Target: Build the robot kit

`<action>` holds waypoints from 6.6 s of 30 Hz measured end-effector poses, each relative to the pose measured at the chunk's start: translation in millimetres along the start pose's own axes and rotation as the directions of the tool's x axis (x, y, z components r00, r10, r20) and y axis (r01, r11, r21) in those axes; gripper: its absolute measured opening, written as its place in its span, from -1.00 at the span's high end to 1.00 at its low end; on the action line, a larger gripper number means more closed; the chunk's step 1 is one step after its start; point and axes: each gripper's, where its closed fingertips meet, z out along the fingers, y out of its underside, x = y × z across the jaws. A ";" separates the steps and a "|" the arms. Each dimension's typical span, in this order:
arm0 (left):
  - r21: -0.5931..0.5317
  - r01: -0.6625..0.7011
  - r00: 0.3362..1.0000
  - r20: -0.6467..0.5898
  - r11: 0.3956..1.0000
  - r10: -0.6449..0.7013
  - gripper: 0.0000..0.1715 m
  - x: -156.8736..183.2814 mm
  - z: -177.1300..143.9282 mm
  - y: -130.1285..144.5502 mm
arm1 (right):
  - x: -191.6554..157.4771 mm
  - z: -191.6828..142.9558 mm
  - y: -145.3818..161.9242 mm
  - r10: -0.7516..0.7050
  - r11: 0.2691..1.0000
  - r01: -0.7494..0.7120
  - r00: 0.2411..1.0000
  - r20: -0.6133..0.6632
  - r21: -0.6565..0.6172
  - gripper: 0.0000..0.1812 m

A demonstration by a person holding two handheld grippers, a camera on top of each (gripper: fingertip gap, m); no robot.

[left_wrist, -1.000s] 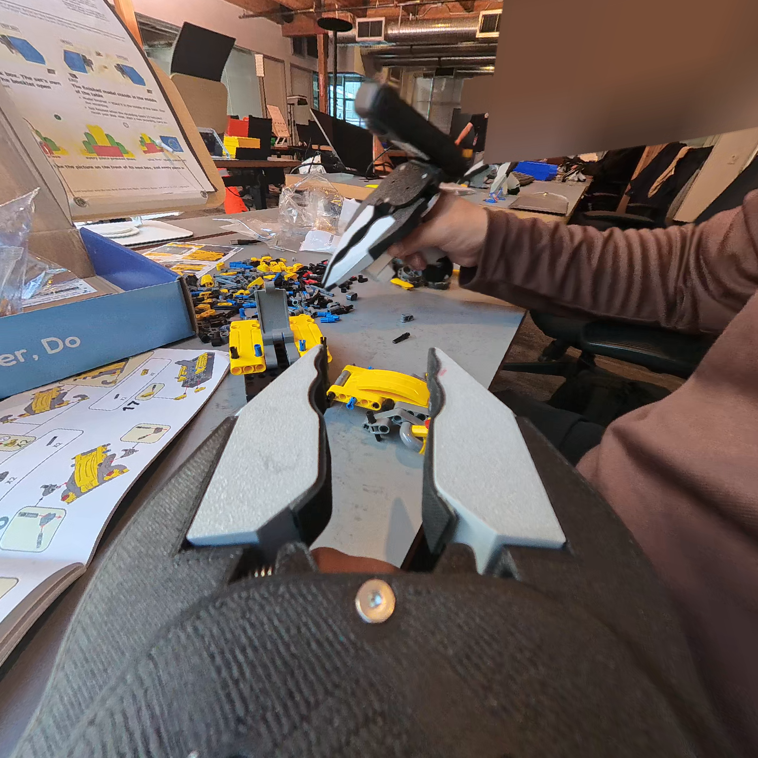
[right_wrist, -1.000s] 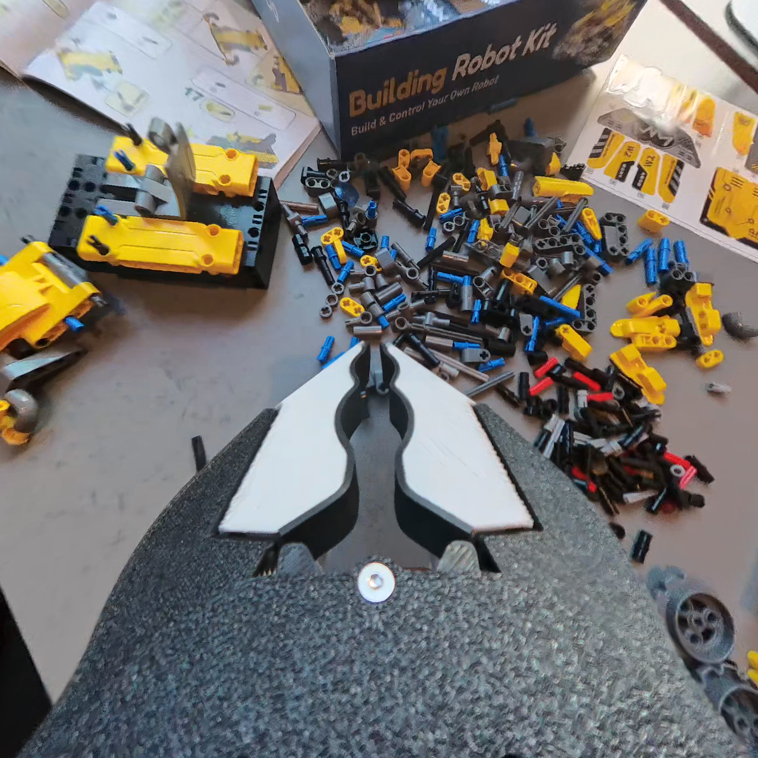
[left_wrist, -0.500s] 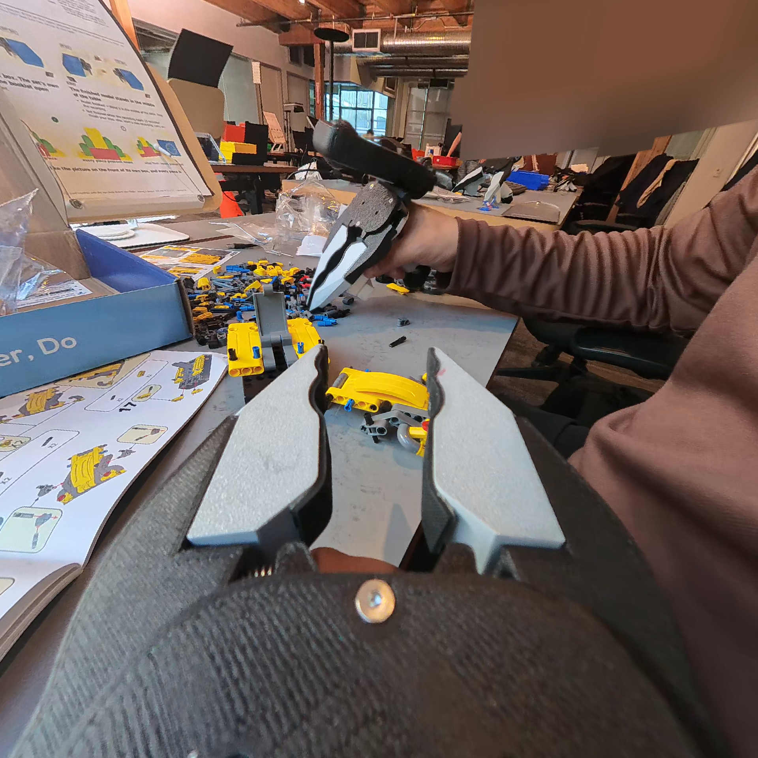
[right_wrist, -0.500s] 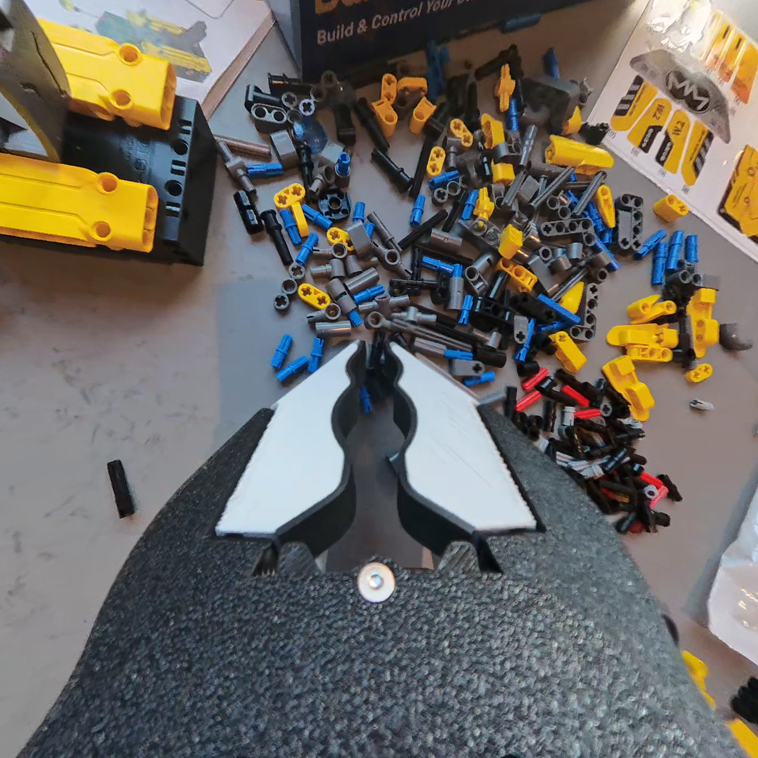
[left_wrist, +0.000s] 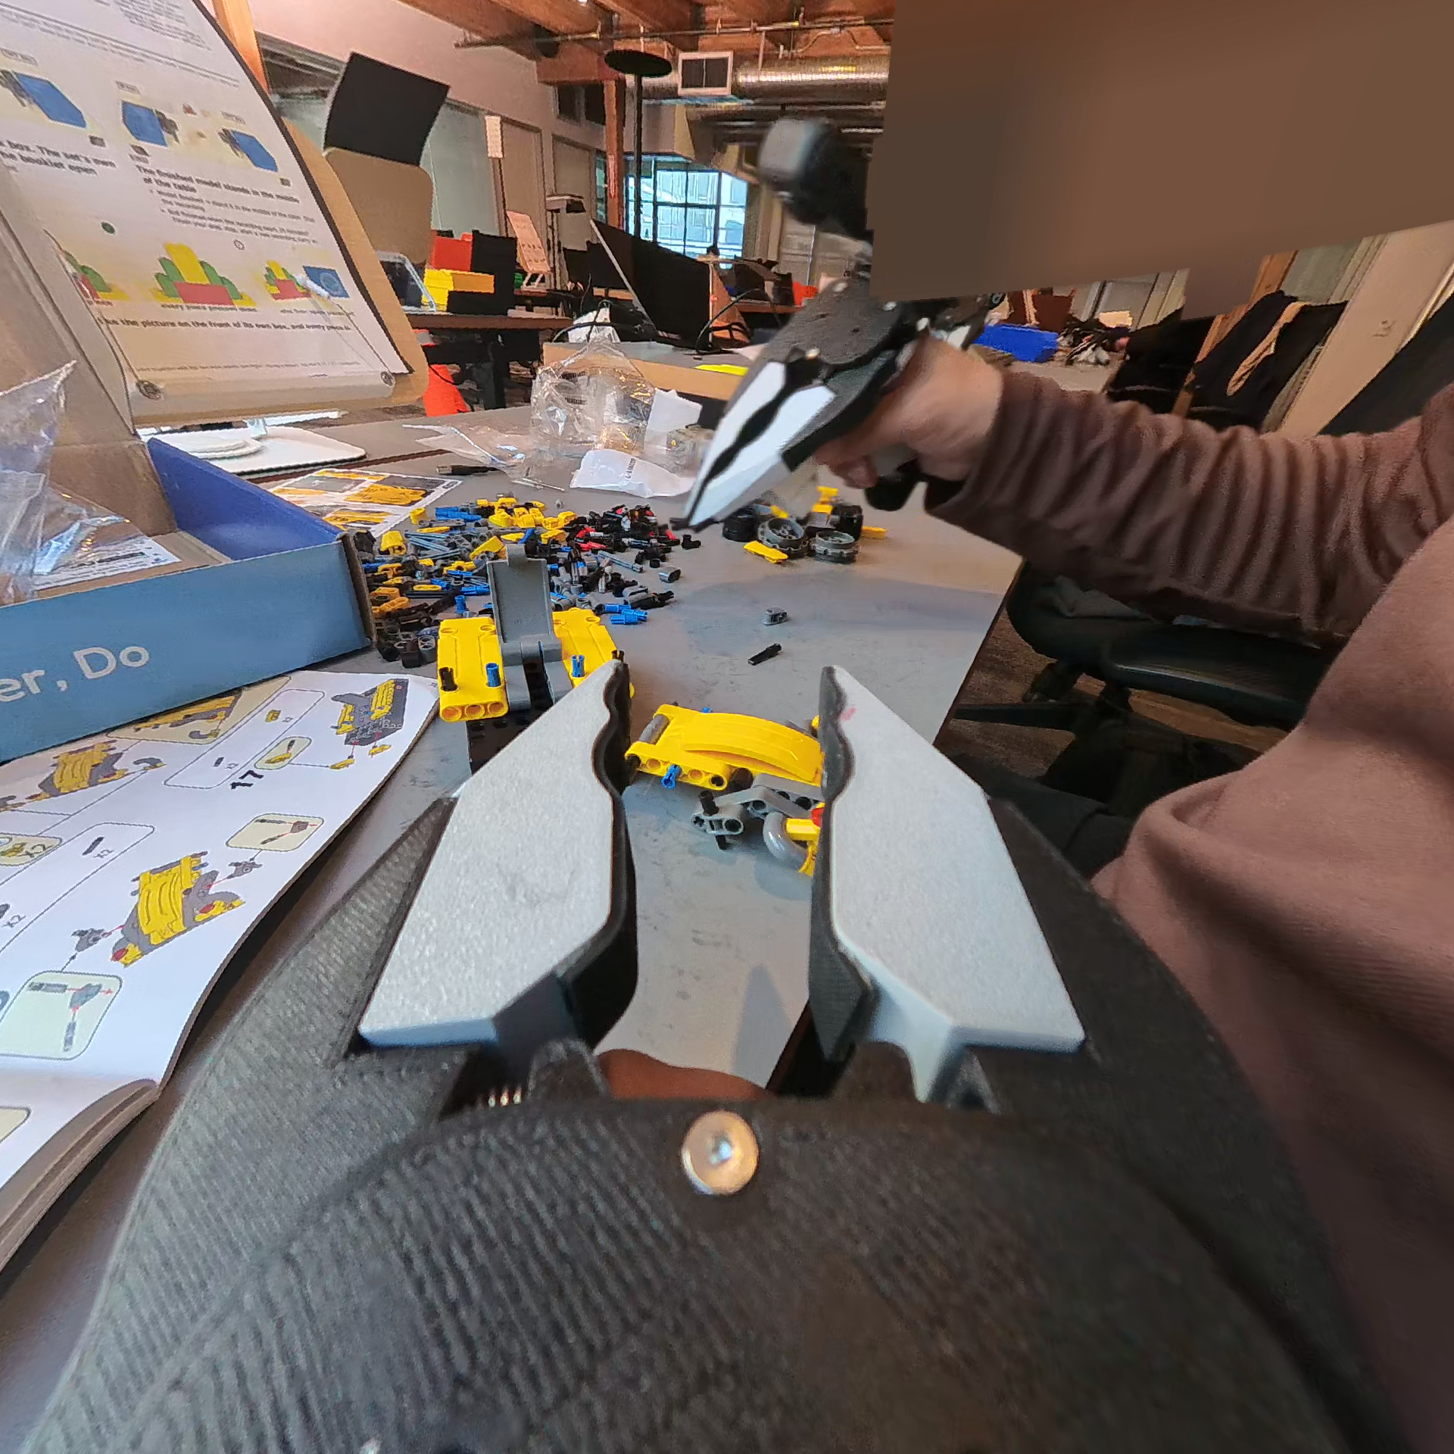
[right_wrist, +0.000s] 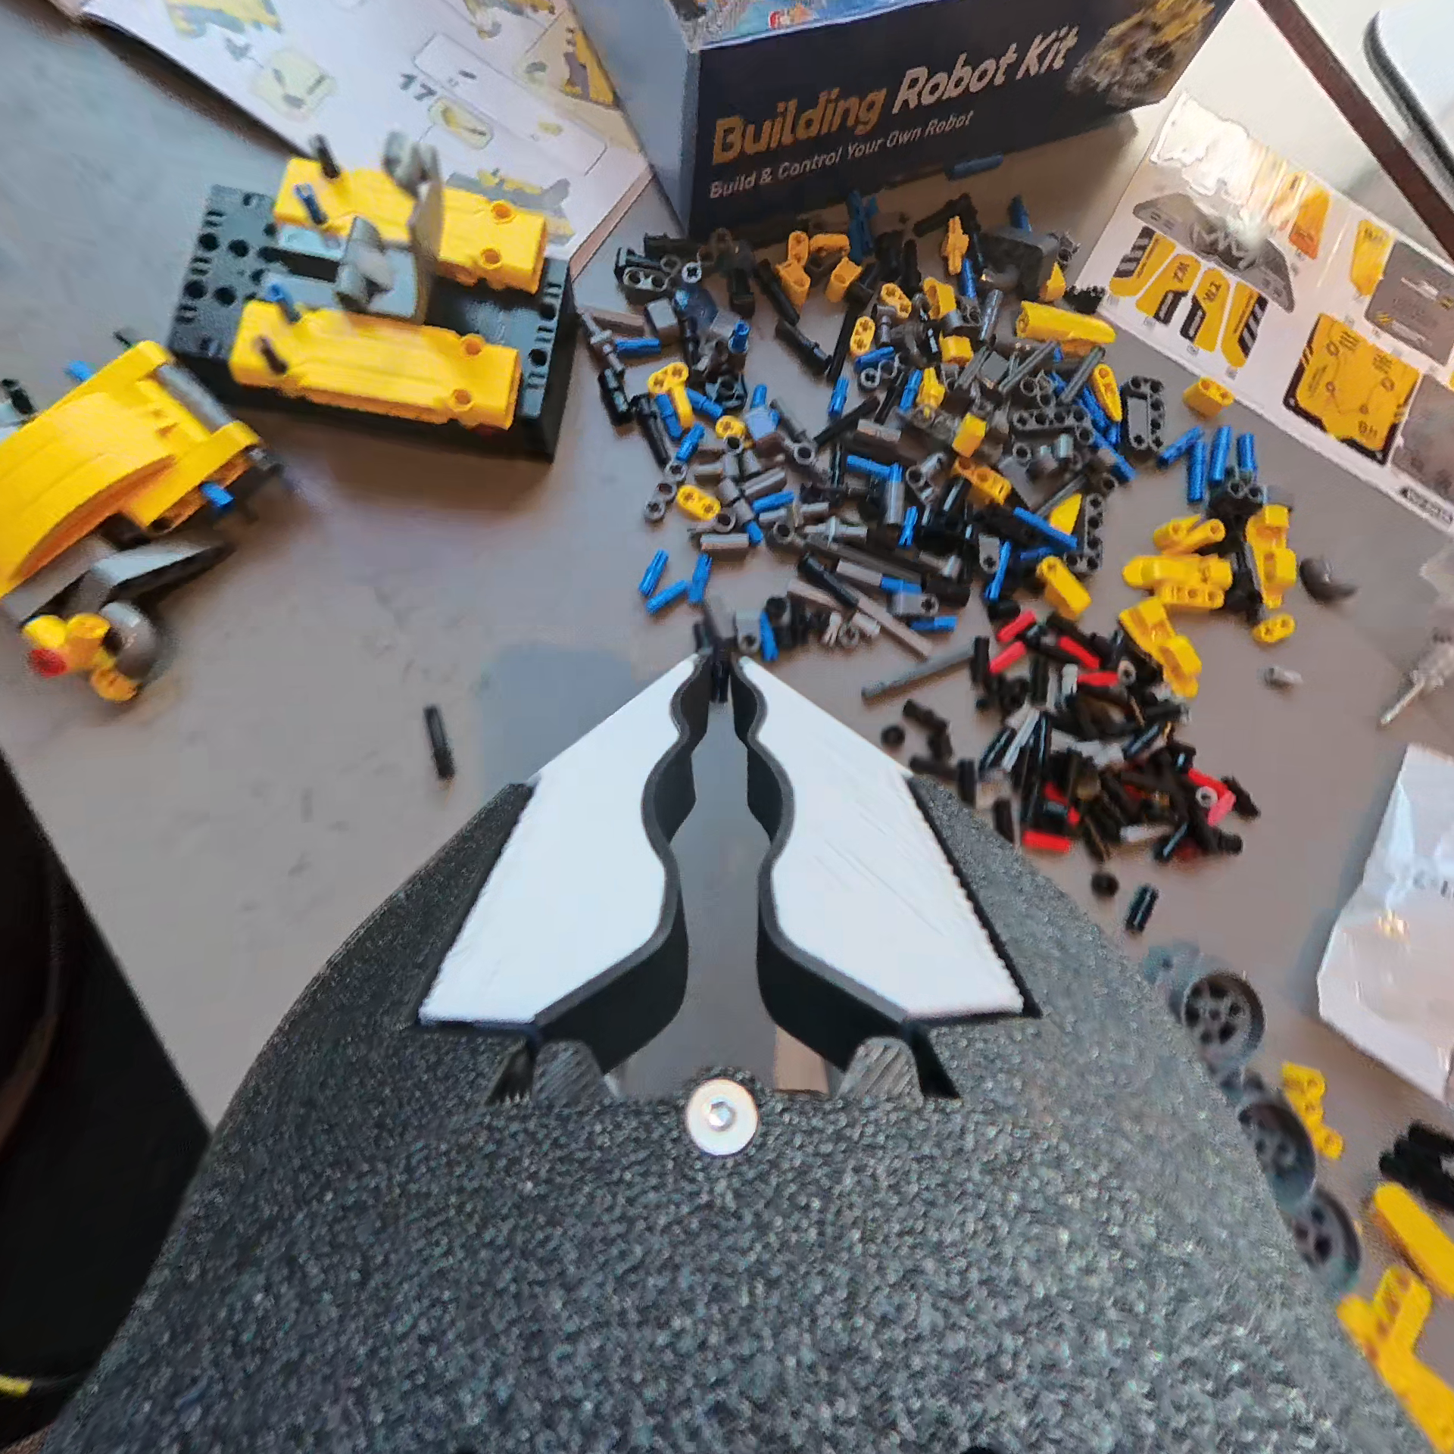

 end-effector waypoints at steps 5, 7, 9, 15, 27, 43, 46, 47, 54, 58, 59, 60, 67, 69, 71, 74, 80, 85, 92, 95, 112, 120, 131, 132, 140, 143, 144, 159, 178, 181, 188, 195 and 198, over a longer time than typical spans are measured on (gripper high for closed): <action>0.001 -0.015 1.000 0.003 1.000 0.015 0.47 1.0 -0.1 0.1 | -22.0 -29.2 49.7 0.076 0.996 -0.076 0.997 0.003 -0.041 0.98; -0.001 -0.018 1.000 0.004 1.000 0.018 0.47 1.2 0.2 0.4 | -30.4 -31.0 66.9 0.099 0.993 -0.099 0.995 0.008 -0.057 0.98; -0.003 -0.018 1.000 0.003 1.000 0.018 0.47 1.3 0.4 0.7 | -36.7 -26.8 80.4 0.115 0.991 -0.114 0.993 0.014 -0.076 0.98; -0.017 -0.033 0.999 0.011 0.999 0.033 0.47 1.7 1.9 2.6 | -38.8 -20.1 84.1 0.105 0.993 -0.104 0.994 0.009 -0.060 0.98; -0.013 -0.032 0.999 0.007 0.999 0.032 0.48 2.0 1.4 2.1 | -37.5 -24.2 78.1 0.106 0.994 -0.106 0.994 0.021 -0.001 0.96; -0.011 -0.026 1.000 0.004 1.000 0.026 0.48 2.0 1.2 2.0 | -48.6 -20.0 63.2 0.069 0.997 -0.070 0.995 0.071 0.012 0.87; -0.005 -0.021 1.000 0.000 1.000 0.021 0.47 2.1 0.5 1.1 | -48.1 -14.8 62.0 0.058 0.998 -0.058 0.995 0.077 -0.004 0.84; -0.002 -0.018 1.000 -0.002 1.000 0.018 0.47 2.1 0.1 0.7 | -47.2 -13.4 61.5 0.056 0.998 -0.055 0.995 0.078 -0.008 0.84; 0.003 -0.010 1.000 -0.009 1.000 0.010 0.47 2.1 -0.6 -0.1 | -43.7 -5.0 56.7 0.006 1.000 -0.003 0.993 0.122 -0.029 0.80; 0.008 -0.004 1.000 -0.013 1.000 0.004 0.47 2.2 -1.1 -0.8 | -45.6 -2.1 54.8 -0.046 0.997 0.056 0.982 0.182 -0.047 0.80; 0.007 -0.002 1.000 -0.014 1.000 0.002 0.47 2.0 -1.0 -0.8 | -46.1 -1.7 54.4 -0.056 0.996 0.067 0.979 0.197 -0.052 0.80; 0.005 0.000 1.000 -0.014 1.000 0.000 0.47 1.9 -0.7 -0.6 | -46.6 -1.2 54.7 -0.064 0.995 0.078 0.975 0.211 -0.060 0.81; -0.002 0.005 1.000 -0.015 1.000 -0.005 0.46 1.4 0.0 0.2 | -50.6 0.7 59.6 -0.142 0.978 0.177 0.949 0.281 -0.105 0.95; -0.002 0.004 1.000 -0.014 1.000 -0.004 0.46 1.5 0.1 0.2 | -55.0 -0.8 61.3 -0.178 0.968 0.223 0.933 0.313 -0.114 0.95; -0.004 0.004 1.000 -0.014 1.000 -0.004 0.46 1.5 0.3 0.3 | -61.8 -3.8 63.1 -0.226 0.953 0.281 0.909 0.351 -0.114 0.95; -0.001 0.002 1.000 -0.015 1.000 -0.002 0.46 1.7 -0.2 -0.1 | -73.9 -7.6 65.7 -0.286 0.926 0.360 0.866 0.411 -0.114 0.95; 0.004 -0.008 1.000 -0.015 1.000 0.008 0.46 2.6 -0.8 -0.3 | -83.4 -8.3 65.5 -0.371 0.880 0.462 0.814 0.446 -0.110 0.95; 0.007 -0.008 1.000 -0.015 1.000 0.008 0.46 2.7 -1.2 -0.7 | -74.2 -5.8 63.1 -0.381 0.876 0.465 0.831 0.406 -0.130 0.82; 0.003 -0.007 1.000 -0.014 1.000 0.007 0.46 2.4 -0.7 -0.2 | -68.0 -6.0 62.7 -0.383 0.885 0.450 0.850 0.362 -0.122 0.86; 0.001 -0.006 1.000 -0.014 1.000 0.006 0.46 2.3 -0.5 0.1 | -64.2 -5.9 60.4 -0.378 0.894 0.435 0.863 0.336 -0.109 0.87; -0.003 -0.006 1.000 -0.012 1.000 0.006 0.46 2.0 0.2 0.5 | -55.9 -25.8 57.2 -0.317 0.942 0.334 0.917 0.243 -0.033 0.89; -0.004 -0.012 1.000 -0.010 1.000 0.012 0.46 2.3 0.2 0.9 | -52.0 -37.4 48.9 -0.277 0.961 0.274 0.941 0.197 0.040 0.89; -0.013 -0.024 1.000 -0.003 1.000 0.024 0.46 2.7 1.3 2.2 | -52.5 -41.3 41.4 -0.273 0.962 0.263 0.947 0.170 0.080 0.89; -0.014 -0.027 1.000 -0.001 1.000 0.027 0.46 2.7 1.4 2.4 | -53.8 -40.3 41.1 -0.275 0.961 0.264 0.946 0.172 0.081 0.89; -0.012 -0.020 1.000 -0.007 1.000 0.020 0.47 2.8 1.1 1.9 | -60.9 -28.8 37.8 -0.272 0.962 0.262 0.942 0.195 0.080 0.90; -0.009 -0.022 1.000 -0.007 1.000 0.022 0.47 3.0 0.7 1.6 | -63.6 -22.5 34.9 -0.286 0.958 0.277 0.937 0.202 0.075 0.89; -0.009 -0.024 1.000 -0.006 1.000 0.024 0.47 3.1 0.8 1.7 | -64.3 -20.8 34.0 -0.285 0.958 0.275 0.936 0.205 0.075 0.89; -0.010 -0.026 1.000 -0.006 1.000 0.026 0.47 3.4 0.9 1.9 | -66.0 -11.6 31.3 -0.266 0.964 0.256 0.941 0.211 0.073 0.88; -0.008 -0.028 1.000 -0.008 1.000 0.028 0.47 3.7 0.5 1.7 | -62.9 -13.1 28.3 -0.259 0.966 0.248 0.946 0.196 0.076 0.88; -0.007 -0.026 1.000 -0.009 1.000 0.026 0.47 3.6 0.3 1.5 | -64.4 -11.7 27.8 -0.259 0.966 0.250 0.945 0.201 0.070 0.88; -0.012 -0.027 1.000 -0.007 1.000 0.027 0.47 3.3 0.6 2.2 | -76.8 0.7 31.3 -0.264 0.964 0.264 0.934 0.242 0.034 0.84; -0.015 -0.030 1.000 -0.007 0.999 0.030 0.47 3.5 0.6 2.6 | -84.9 13.5 32.5 -0.271 0.959 0.284 0.915 0.297 0.001 0.89; -0.017 -0.032 0.999 -0.007 0.999 0.031 0.47 3.6 0.8 3.0 | -86.6 17.9 36.0 -0.253 0.961 0.277 0.910 0.327 -0.027 0.97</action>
